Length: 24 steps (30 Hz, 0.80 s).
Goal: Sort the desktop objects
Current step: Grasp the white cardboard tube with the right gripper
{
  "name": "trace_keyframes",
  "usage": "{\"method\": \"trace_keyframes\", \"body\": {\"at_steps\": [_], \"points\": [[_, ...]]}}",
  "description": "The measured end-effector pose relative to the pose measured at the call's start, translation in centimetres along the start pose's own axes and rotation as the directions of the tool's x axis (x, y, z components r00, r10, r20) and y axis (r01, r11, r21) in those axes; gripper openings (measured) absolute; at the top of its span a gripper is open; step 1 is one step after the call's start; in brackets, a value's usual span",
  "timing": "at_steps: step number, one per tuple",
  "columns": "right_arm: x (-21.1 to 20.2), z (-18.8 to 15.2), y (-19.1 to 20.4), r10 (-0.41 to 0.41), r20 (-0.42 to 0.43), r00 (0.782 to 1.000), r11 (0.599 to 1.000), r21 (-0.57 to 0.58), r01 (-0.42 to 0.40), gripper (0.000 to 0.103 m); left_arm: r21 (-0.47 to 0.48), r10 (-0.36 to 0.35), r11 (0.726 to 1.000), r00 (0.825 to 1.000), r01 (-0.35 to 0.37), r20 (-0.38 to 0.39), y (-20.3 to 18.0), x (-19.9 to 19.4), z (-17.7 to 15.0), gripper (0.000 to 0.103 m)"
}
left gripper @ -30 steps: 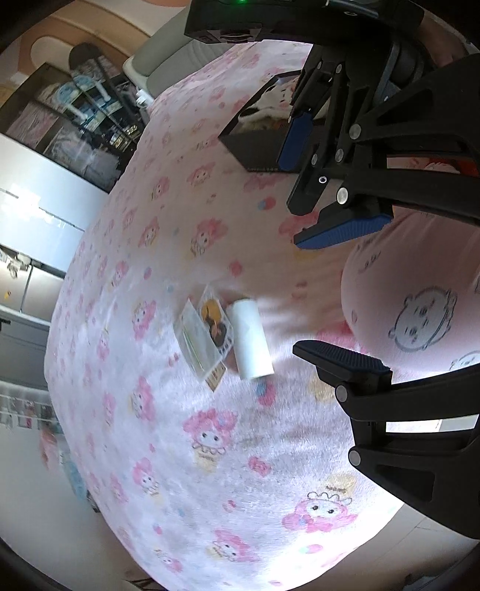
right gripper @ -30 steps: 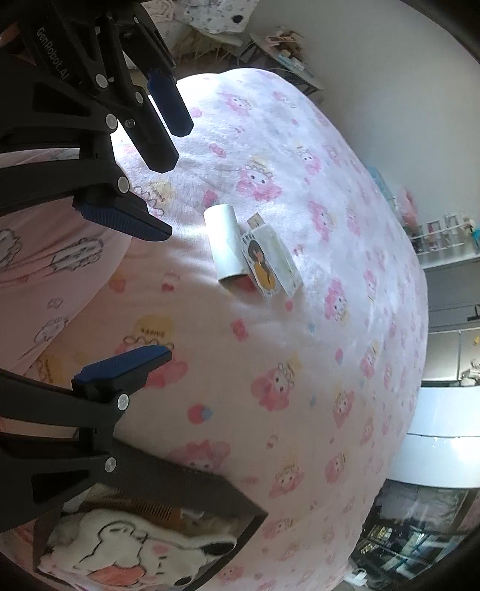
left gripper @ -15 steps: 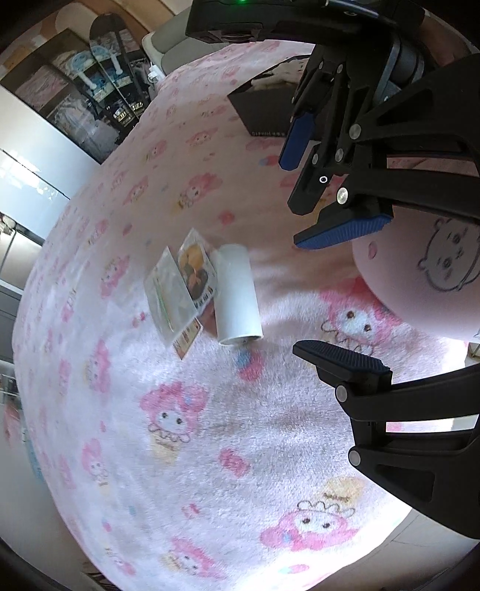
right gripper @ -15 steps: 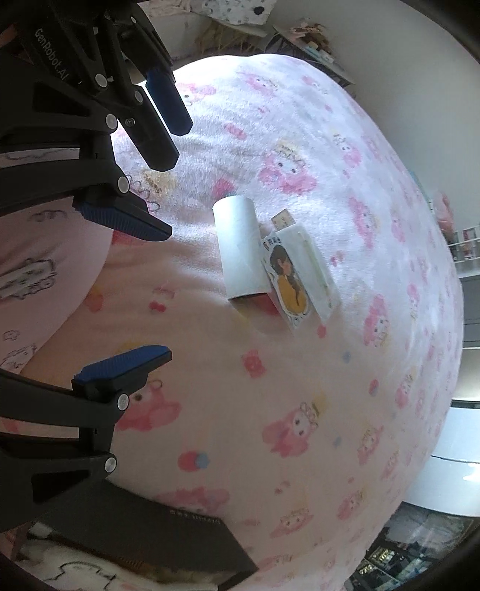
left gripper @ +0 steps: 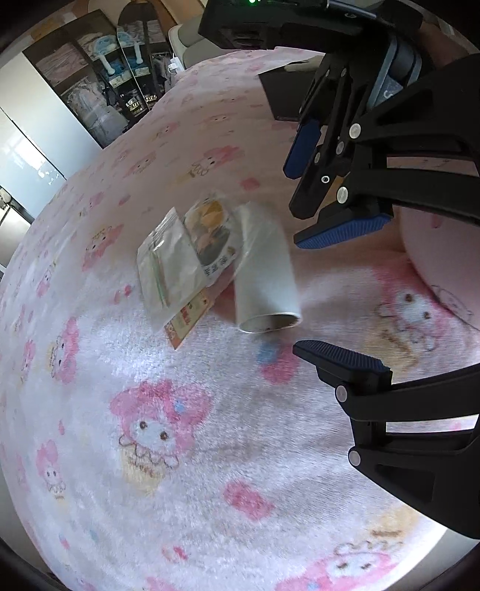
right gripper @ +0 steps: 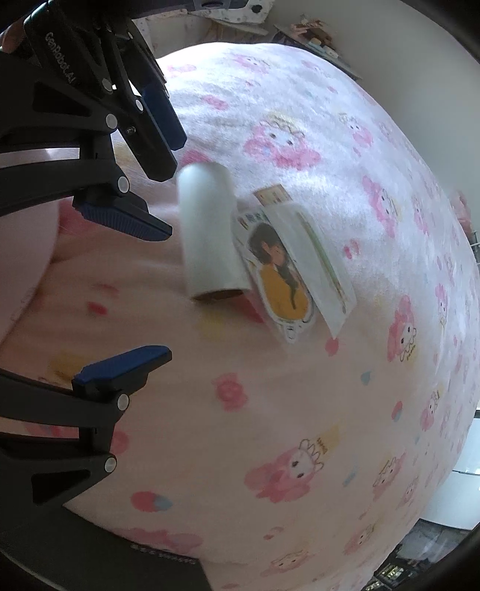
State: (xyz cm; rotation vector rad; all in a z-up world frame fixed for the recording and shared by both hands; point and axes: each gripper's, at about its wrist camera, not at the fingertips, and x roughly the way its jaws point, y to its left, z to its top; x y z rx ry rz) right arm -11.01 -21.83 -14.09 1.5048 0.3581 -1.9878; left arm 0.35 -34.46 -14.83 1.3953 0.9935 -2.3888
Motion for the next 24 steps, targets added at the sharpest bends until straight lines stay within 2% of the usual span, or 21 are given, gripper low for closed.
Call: {"method": "trace_keyframes", "body": {"at_steps": [3, 6, 9, 10, 11, 13, 15, 16, 17, 22, 24], "points": [[0.9, 1.0, -0.6, -0.004, 0.01, 1.0, 0.999, 0.037, 0.004, 0.055, -0.026, -0.04, 0.999, 0.999, 0.04, -0.003, 0.5, 1.0, 1.0, 0.053], [1.6, 1.9, -0.9, 0.023, 0.018, 1.0, 0.998, 0.055, -0.024, 0.055, -0.037, -0.024, 0.999, 1.0, 0.024, 0.008, 0.9, 1.6, 1.6, 0.052], [2.0, 2.4, -1.1, 0.04, 0.037, 0.998, 0.999, 0.033, -0.042, 0.055, -0.062, -0.043, 0.997, 0.999, 0.044, 0.008, 1.6, 2.4, 2.0, 0.044], [2.2, 2.6, -1.2, 0.065, 0.042, 0.997, 0.997, 0.029, -0.066, 0.055, -0.075, -0.068, 0.995, 0.998, 0.068, 0.006, 1.8, 2.6, 2.0, 0.036], [2.3, 2.6, -1.3, 0.106, 0.039, 0.994, 0.994, 0.029, -0.107, 0.054, -0.085, -0.093, 0.992, 0.996, 0.094, 0.005, 2.0, 2.6, 1.9, 0.032], [2.7, 2.5, -1.3, 0.185, 0.024, 0.982, 0.982, 0.039, -0.186, 0.049, -0.085, -0.097, 0.992, 0.995, 0.098, 0.014, 2.0, 2.4, 1.8, 0.03], [2.8, 2.2, -1.2, 0.273, 0.013, 0.962, 0.961, 0.049, -0.273, 0.036, -0.082, -0.116, 0.99, 0.993, 0.116, -0.001, 1.8, 2.2, 1.5, 0.026], [2.6, 1.9, -1.1, 0.3, 0.007, 0.954, 0.953, 0.053, -0.3, 0.034, -0.083, -0.129, 0.988, 0.992, 0.128, -0.012, 1.7, 2.1, 1.3, 0.024], [2.5, 1.6, -0.9, 0.309, 0.005, 0.951, 0.95, 0.053, -0.309, 0.031, -0.081, -0.137, 0.987, 0.99, 0.136, -0.017, 1.6, 2.0, 1.1, 0.023], [0.5, -0.3, 0.2, 0.351, -0.017, 0.936, 0.936, 0.046, -0.35, 0.03, -0.066, -0.158, 0.986, 0.985, 0.154, -0.066, 0.8, 0.9, -0.5, 0.024], [-0.4, -0.5, 0.4, 0.316, 0.0, 0.949, 0.948, 0.031, -0.316, 0.032, -0.066, -0.125, 0.99, 0.99, 0.121, -0.059, 0.9, 0.4, -0.8, 0.027]]}}
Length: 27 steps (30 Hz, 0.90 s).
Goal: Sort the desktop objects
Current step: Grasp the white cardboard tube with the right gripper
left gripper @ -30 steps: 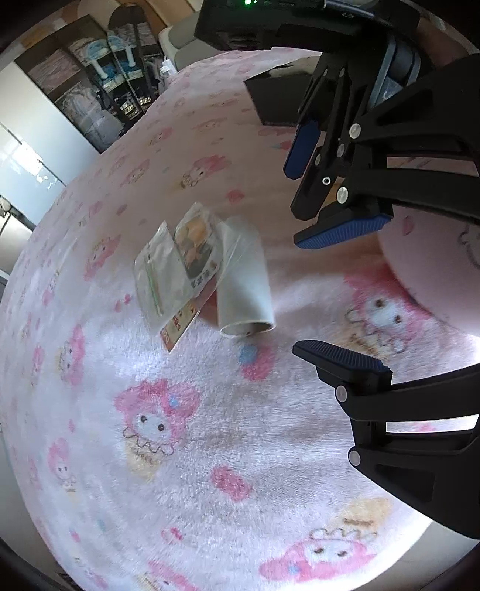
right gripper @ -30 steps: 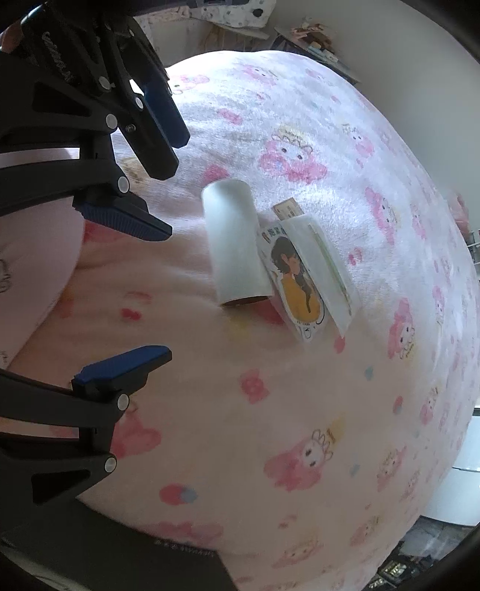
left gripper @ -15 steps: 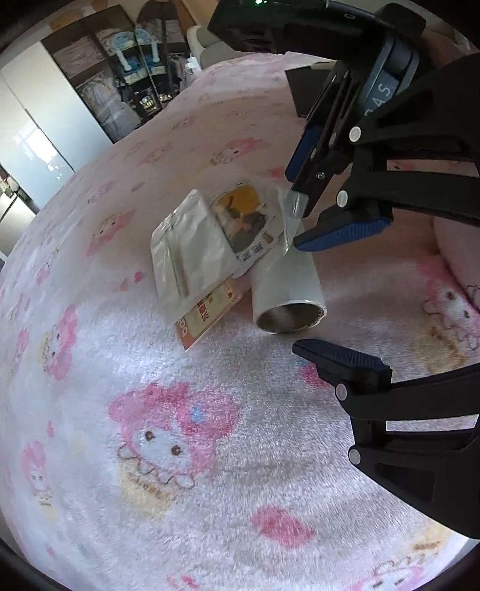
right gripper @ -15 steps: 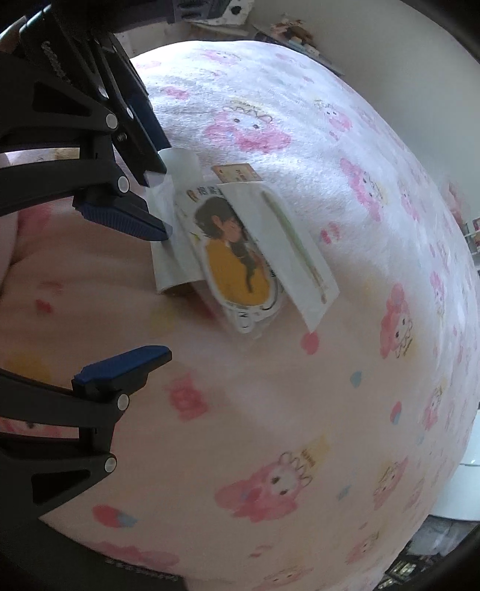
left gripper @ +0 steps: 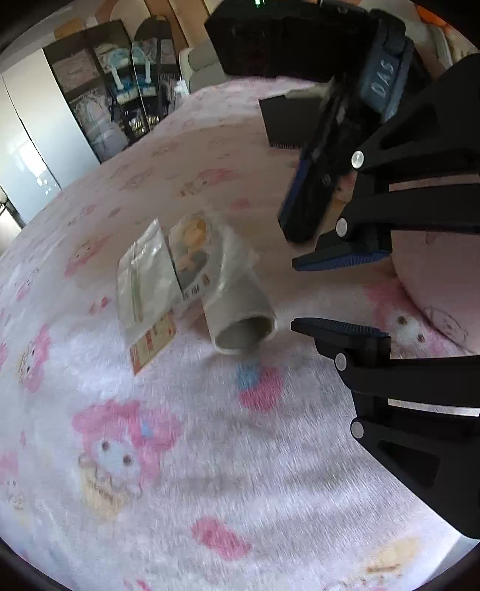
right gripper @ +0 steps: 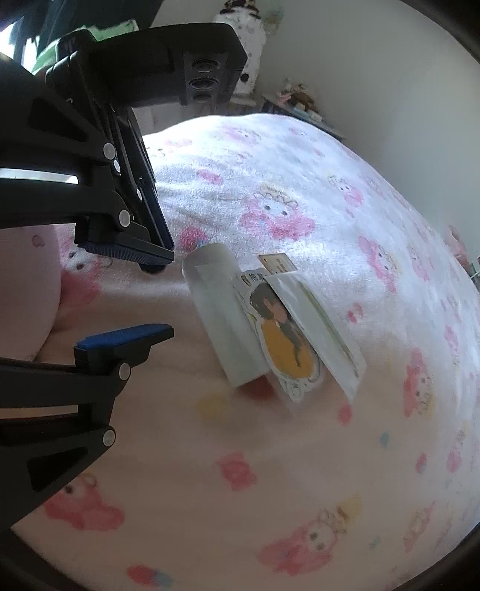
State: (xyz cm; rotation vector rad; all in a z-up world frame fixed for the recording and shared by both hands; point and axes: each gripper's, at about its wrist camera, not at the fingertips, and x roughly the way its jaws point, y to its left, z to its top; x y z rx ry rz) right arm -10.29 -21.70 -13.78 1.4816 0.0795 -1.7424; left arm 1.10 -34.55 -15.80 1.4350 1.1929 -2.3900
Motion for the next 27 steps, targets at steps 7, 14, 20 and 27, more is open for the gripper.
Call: {"method": "trace_keyframes", "body": {"at_steps": [7, 14, 20, 27], "points": [[0.9, 2.9, -2.0, -0.146, 0.099, 0.984, 0.989, 0.01, 0.145, 0.05, -0.039, -0.046, 0.998, 0.996, 0.049, 0.078, 0.8, -0.4, 1.9, 0.03], [2.2, 3.6, -3.1, 0.055, 0.095, 0.994, 0.998, -0.013, -0.054, 0.054, -0.071, -0.058, 0.996, 0.996, 0.063, 0.068, 1.3, 1.2, 3.1, 0.032], [0.5, 0.9, -2.2, 0.055, 0.033, 0.998, 0.998, -0.024, -0.054, 0.048, -0.05, -0.051, 0.997, 0.998, 0.053, 0.032, 0.9, 0.0, 0.8, 0.035], [0.6, -2.2, -2.2, 0.011, -0.029, 1.0, 1.0, 0.009, -0.01, 0.048, -0.063, -0.034, 0.997, 0.999, 0.032, -0.033, 1.0, 0.6, -1.1, 0.039]]}}
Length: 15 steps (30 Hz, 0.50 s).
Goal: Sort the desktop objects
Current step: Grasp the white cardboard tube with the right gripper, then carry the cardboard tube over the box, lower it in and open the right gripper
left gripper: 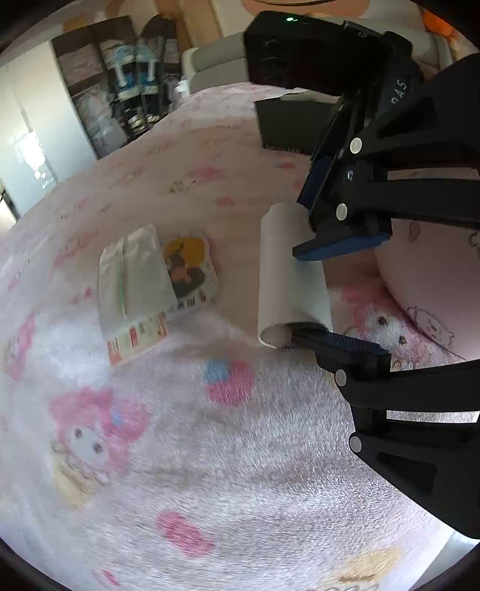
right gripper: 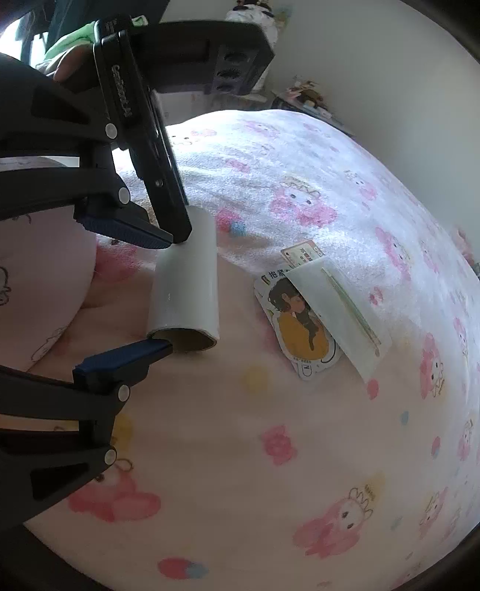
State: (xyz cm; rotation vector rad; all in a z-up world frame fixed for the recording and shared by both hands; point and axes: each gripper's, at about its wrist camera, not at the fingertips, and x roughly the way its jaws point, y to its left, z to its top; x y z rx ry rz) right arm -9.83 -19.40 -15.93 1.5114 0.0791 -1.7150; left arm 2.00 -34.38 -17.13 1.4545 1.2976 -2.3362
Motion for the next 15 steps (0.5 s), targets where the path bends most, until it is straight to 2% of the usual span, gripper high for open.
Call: {"method": "trace_keyframes", "body": {"at_steps": [3, 4, 5, 7, 12, 15], "points": [[-0.4, 0.2, -0.6, 0.012, 0.047, 0.999, 0.999, 0.035, -0.013, 0.048, -0.029, -0.017, 0.999, 0.999, 0.018, 0.028, 0.5, -0.2, 0.5, 0.04], [-0.5, 0.3, -0.6, 0.026, 0.055, 0.998, 0.999, 0.035, -0.028, 0.045, -0.029, -0.015, 0.999, 0.999, 0.016, 0.035, 0.4, -0.3, 0.6, 0.039], [-0.3, 0.4, -0.5, 0.033, 0.047, 0.998, 0.999, 0.029, -0.035, 0.036, -0.023, -0.014, 1.0, 0.999, 0.015, 0.037, 0.1, -0.5, 0.6, 0.039], [-0.4, 0.3, 0.2, 0.006, 0.037, 0.999, 1.0, 0.004, -0.006, 0.032, 0.005, 0.009, 1.0, 0.998, -0.009, 0.054, -0.8, -1.2, 0.5, 0.039], [-4.0, -1.4, 1.0, 0.018, 0.093, 0.996, 1.0, 0.008, -0.019, 0.031, 0.059, -0.024, 0.998, 0.998, 0.02, 0.062, -2.9, -3.2, -0.1, 0.039], [-6.5, -2.5, 1.4, -0.001, 0.138, 0.99, 1.0, 0.012, 0.0, 0.031, 0.116, -0.036, 0.993, 0.997, 0.028, 0.069, -5.2, -4.5, -1.2, 0.039]]}}
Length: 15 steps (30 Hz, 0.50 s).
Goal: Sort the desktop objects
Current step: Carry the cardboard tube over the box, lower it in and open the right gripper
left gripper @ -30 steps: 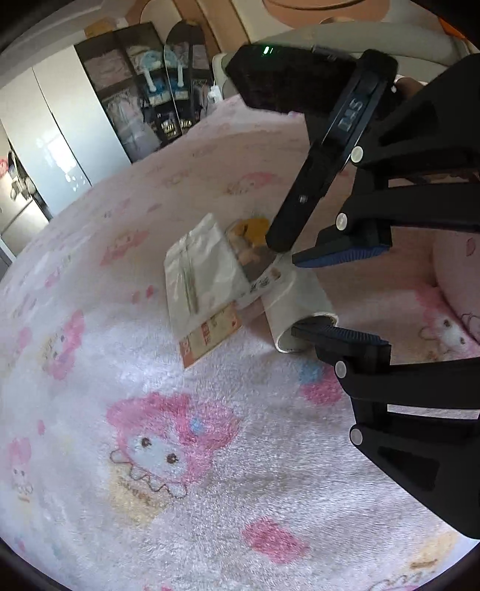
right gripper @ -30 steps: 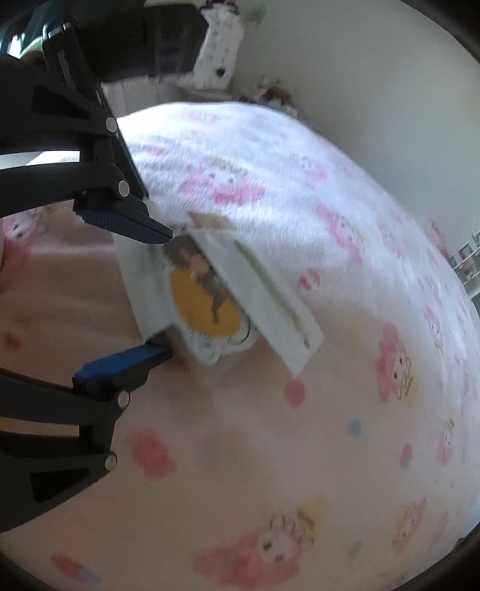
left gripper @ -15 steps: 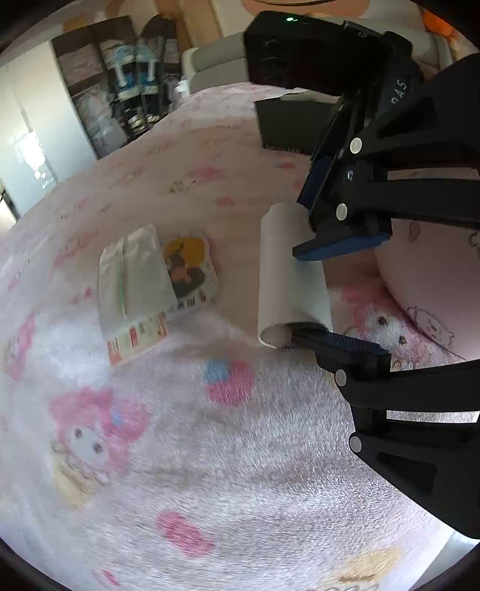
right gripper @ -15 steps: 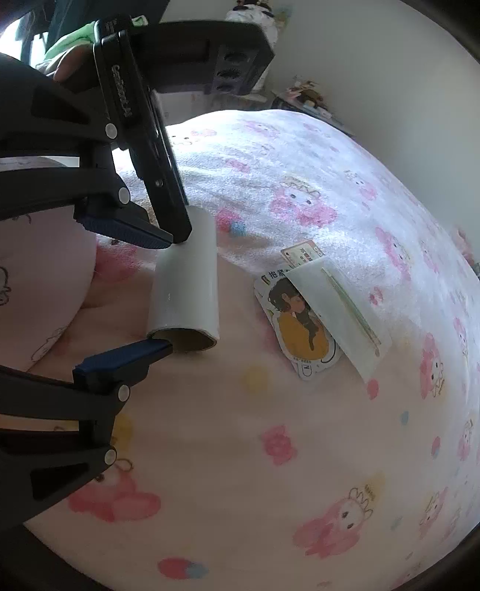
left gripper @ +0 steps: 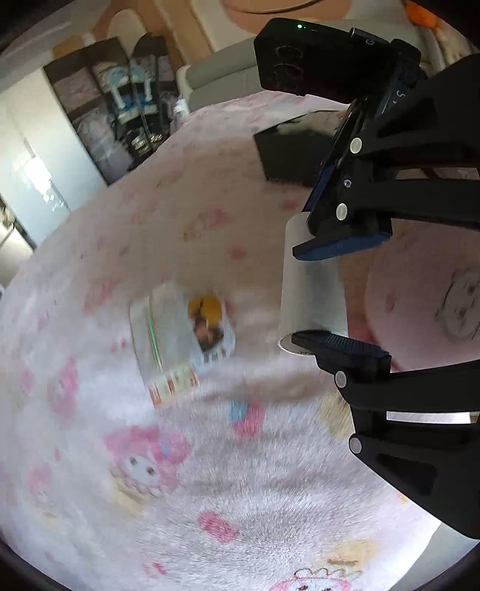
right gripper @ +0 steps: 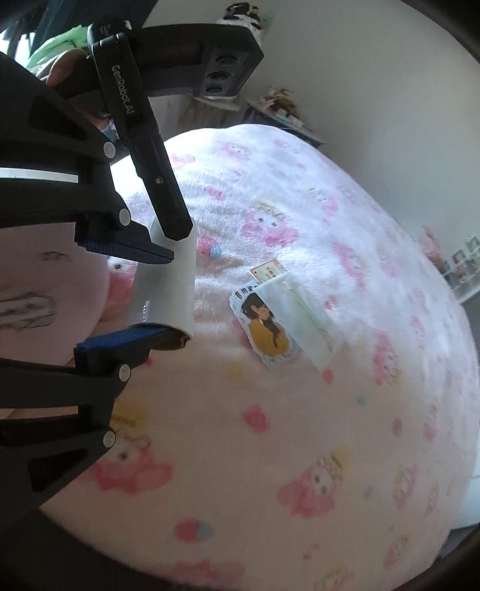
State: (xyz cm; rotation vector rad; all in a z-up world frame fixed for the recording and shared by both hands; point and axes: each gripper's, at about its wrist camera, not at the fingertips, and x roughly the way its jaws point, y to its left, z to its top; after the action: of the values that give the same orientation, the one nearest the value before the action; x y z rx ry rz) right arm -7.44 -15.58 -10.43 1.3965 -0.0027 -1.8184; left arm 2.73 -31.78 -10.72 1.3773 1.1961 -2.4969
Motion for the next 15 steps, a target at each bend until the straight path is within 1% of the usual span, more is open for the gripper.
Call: {"method": "trace_keyframes", "body": {"at_steps": [4, 6, 7, 11, 15], "points": [[-4.1, -1.5, 0.1, -0.022, 0.071, 0.997, 1.0, 0.016, 0.02, 0.031, 0.08, -0.006, 0.997, 1.0, 0.006, 0.001, -4.1, -1.0, -1.2, 0.039], [-6.8, -2.4, -0.9, -0.027, 0.101, 0.995, 0.999, 0.034, 0.024, 0.031, 0.114, -0.027, 0.993, 1.0, 0.027, -0.002, -6.2, -1.0, -1.9, 0.039], [-8.0, -2.9, -1.3, -0.032, 0.115, 0.993, 0.999, 0.044, 0.027, 0.031, 0.135, -0.049, 0.99, 0.999, 0.05, -0.01, -7.5, -1.0, -2.4, 0.039], [-12.5, -5.1, -3.1, -0.064, 0.166, 0.984, 0.995, 0.091, 0.049, 0.031, 0.188, -0.075, 0.979, 0.997, 0.079, -0.032, -11.4, -0.4, -4.1, 0.039], [-16.4, -7.6, -5.0, -0.132, 0.211, 0.969, 0.986, 0.132, 0.105, 0.031, 0.245, -0.099, 0.963, 0.993, 0.113, -0.065, -15.3, 0.5, -6.2, 0.039]]}}
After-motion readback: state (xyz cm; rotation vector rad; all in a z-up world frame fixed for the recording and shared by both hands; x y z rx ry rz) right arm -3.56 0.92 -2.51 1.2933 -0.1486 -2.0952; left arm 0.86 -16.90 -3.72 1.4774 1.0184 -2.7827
